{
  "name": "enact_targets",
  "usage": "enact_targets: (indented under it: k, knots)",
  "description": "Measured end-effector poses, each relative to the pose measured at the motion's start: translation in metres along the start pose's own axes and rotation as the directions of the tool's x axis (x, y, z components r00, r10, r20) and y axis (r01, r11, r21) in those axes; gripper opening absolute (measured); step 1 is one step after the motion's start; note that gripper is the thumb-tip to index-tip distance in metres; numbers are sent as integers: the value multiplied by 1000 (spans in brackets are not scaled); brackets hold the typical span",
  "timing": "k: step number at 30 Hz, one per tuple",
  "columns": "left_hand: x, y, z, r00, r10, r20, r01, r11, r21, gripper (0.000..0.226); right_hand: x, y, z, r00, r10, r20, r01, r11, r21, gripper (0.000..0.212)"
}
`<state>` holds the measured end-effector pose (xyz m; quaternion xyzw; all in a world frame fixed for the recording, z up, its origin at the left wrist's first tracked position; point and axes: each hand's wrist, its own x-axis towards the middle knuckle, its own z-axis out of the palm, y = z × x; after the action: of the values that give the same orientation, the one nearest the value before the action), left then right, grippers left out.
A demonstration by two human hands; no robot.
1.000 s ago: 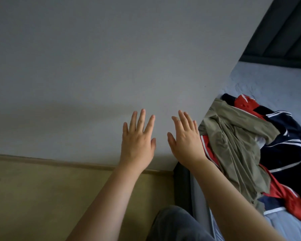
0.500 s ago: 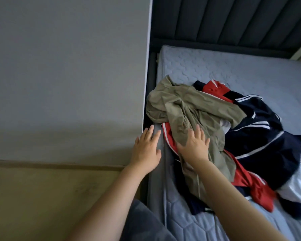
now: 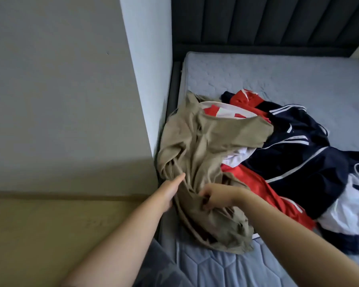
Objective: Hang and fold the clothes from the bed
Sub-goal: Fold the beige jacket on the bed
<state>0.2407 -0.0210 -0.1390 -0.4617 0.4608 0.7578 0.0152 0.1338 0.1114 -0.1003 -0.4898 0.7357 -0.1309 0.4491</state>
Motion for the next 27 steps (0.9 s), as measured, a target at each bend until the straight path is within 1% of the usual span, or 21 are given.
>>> enact_targets:
  k: [2,4,5,6,7,8,9,10,11,12,13,14,15,16,17,19,21,23,25,26,27]
  knots:
    - [1,-1,2,992,24,-125,-19,999,43,44,-9,-6,4,984,-52,172,61,997,-42,19]
    - [-1,-2,5,959,139,-247,-86,973,214,43,-12,-1,10,987,-31,159,27,999,29,33]
    - [-4,-1,6,950,193,-244,-124,955,271,42,-12,2,10,1000,9,27,-13,992,129,31]
    - [-7,1,8,955,230,-189,-168,940,297,41,-10,6,8,981,74,-178,-26,965,260,23]
    - [-11,3,9,964,248,-98,-207,928,309,41,-7,12,5,895,178,-409,-8,923,385,15]
    - [-17,6,10,967,253,8,-242,915,322,40,-5,16,0,764,310,-566,22,864,502,15]
    - [-23,9,10,961,251,116,-276,895,350,38,-5,17,-5,683,417,-599,82,772,631,22]
    - [-29,12,11,944,250,216,-319,862,394,34,-3,17,-10,705,484,-518,155,608,779,33]
    - [-33,14,11,920,240,310,-366,809,460,31,-2,18,-15,795,479,-372,180,400,899,44]
    - [-39,16,12,893,213,397,-416,727,545,29,-2,16,-19,864,441,-244,147,243,959,50]
    - [-43,17,14,865,177,469,-468,620,630,29,-2,11,-19,902,392,-183,129,161,979,50]
    - [-48,18,16,845,147,513,-507,523,685,31,-2,6,-18,921,346,-178,136,142,980,42]
    - [-50,19,15,829,120,546,-531,475,702,34,-1,2,-18,919,336,-205,159,160,974,32]
    - [-52,19,11,820,71,567,-519,509,687,34,0,-4,-18,906,345,-246,185,201,962,26]
    - [-55,22,5,811,0,585,-466,604,646,32,-2,-6,-19,890,358,-282,216,212,953,24]
    - [-58,26,-15,811,-88,578,-317,763,562,35,-13,-9,-25,915,299,-272,233,159,959,26]
    - [-53,28,-39,899,-56,435,-183,853,489,37,-31,-3,-33,952,198,-235,215,117,970,21]
    - [-43,25,-58,975,0,224,-55,969,240,25,-51,7,-43,975,130,-182,153,209,966,35]
    - [-38,24,-62,988,-36,148,49,995,-90,23,-57,20,-51,982,95,-163,118,362,925,37]
    - [-35,23,-60,988,-40,150,68,980,-185,24,-55,26,-55,970,143,-197,110,466,878,29]
    - [-33,22,-56,987,-34,155,68,973,-222,24,-48,34,-58,918,264,-296,81,606,792,24]
